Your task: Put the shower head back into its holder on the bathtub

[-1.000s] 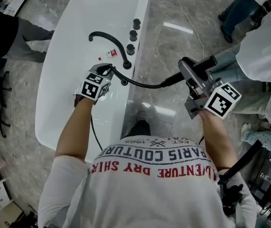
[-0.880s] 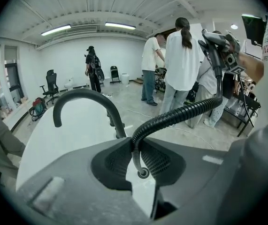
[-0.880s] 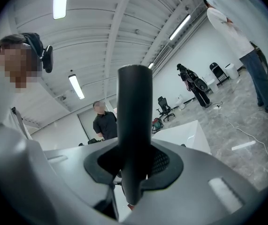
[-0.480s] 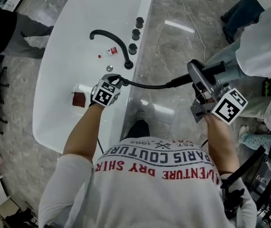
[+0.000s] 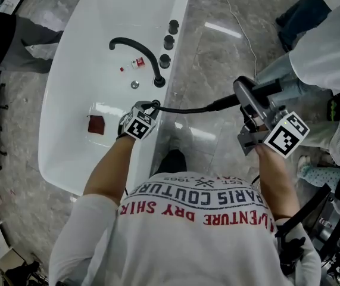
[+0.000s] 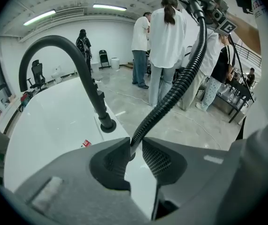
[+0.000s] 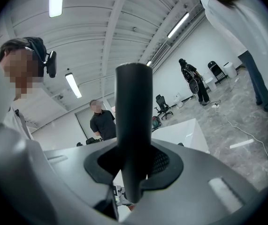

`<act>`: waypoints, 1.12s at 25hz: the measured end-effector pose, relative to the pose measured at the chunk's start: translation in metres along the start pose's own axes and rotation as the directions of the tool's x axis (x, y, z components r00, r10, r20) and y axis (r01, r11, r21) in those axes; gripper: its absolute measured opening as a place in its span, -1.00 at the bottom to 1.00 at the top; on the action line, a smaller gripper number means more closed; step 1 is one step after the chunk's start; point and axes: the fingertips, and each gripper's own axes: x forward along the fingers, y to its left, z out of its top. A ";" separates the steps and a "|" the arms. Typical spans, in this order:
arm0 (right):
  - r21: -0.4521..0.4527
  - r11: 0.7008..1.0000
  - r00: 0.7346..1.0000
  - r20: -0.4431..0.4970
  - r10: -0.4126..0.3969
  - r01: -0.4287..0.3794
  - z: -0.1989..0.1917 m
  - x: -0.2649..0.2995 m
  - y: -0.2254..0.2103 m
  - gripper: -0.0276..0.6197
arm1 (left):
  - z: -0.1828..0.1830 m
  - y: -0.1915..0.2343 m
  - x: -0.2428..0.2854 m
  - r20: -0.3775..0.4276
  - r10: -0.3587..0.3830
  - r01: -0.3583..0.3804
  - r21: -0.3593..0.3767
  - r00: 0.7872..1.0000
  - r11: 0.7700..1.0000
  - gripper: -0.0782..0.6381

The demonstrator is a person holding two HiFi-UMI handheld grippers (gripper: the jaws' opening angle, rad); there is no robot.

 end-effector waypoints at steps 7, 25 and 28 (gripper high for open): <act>0.004 1.000 1.000 -0.026 0.015 -0.014 -0.001 0.003 0.003 -0.61 | 0.000 -0.005 -0.013 0.010 -0.003 0.004 -0.074 1.000 0.997 -0.44; -0.137 0.980 0.974 -0.198 0.113 -0.142 -0.065 0.088 0.033 -0.61 | 0.047 -0.010 -0.109 0.318 -0.034 0.122 -0.262 0.947 0.957 -0.77; -0.196 0.968 0.967 -0.228 0.113 -0.160 -0.083 0.098 0.040 -0.61 | 0.052 -0.013 -0.126 0.354 -0.017 0.116 -0.261 0.935 0.958 -0.77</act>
